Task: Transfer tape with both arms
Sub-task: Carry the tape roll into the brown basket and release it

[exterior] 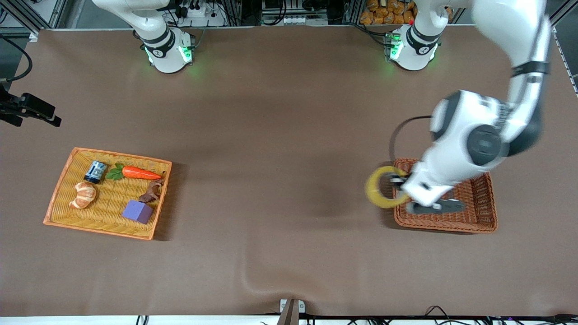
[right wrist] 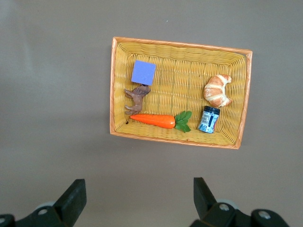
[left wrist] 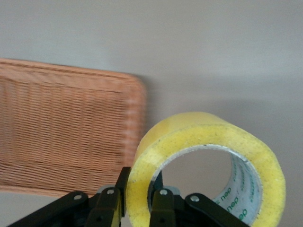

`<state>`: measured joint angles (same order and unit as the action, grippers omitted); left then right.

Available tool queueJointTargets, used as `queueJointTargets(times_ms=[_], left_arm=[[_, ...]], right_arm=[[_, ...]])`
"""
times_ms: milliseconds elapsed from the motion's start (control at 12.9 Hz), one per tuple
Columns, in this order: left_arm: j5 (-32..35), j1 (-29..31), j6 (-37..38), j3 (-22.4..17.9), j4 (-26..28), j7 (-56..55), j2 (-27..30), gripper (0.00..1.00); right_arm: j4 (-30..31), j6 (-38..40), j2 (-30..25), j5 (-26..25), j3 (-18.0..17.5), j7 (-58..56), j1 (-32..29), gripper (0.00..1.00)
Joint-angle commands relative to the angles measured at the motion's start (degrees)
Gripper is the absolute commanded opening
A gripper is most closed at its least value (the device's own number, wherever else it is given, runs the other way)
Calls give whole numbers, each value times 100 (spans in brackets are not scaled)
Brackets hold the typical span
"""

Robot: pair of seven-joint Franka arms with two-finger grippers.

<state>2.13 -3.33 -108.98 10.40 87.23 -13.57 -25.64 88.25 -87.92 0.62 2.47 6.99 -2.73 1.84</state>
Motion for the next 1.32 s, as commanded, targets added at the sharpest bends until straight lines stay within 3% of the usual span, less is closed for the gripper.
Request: queueJointTargets(times_ms=[0, 156, 311, 389, 467, 544, 856, 1244], left_arm=[[225, 587, -316, 68, 242, 1098, -203, 0], [858, 877, -640, 102, 355, 1592, -501, 0], [886, 1036, -1088, 102, 496, 2136, -783, 0], [877, 1097, -1116, 120, 471, 2252, -906, 5], [868, 1072, -1117, 120, 462, 2253, -925, 41], [834, 1124, -1117, 120, 470, 2262, -907, 99], [807, 1160, -898, 129, 418, 2227, -277, 100], [413, 1133, -126, 199, 338, 2139, 1103, 100]], right_arm=[[-115, 65, 43, 87, -48, 79, -78, 100], [-106, 56, 43, 61, -40, 79, -78, 100], [-106, 56, 52, 61, -40, 79, -96, 100], [-106, 38, 52, 52, -40, 79, -105, 100], [-106, 38, 52, 52, -31, 79, -113, 100], [-106, 47, 52, 60, -22, 79, -139, 100], [-97, 29, 96, 52, -22, 53, -236, 100], [-88, 38, 105, 52, -22, 53, -236, 100]])
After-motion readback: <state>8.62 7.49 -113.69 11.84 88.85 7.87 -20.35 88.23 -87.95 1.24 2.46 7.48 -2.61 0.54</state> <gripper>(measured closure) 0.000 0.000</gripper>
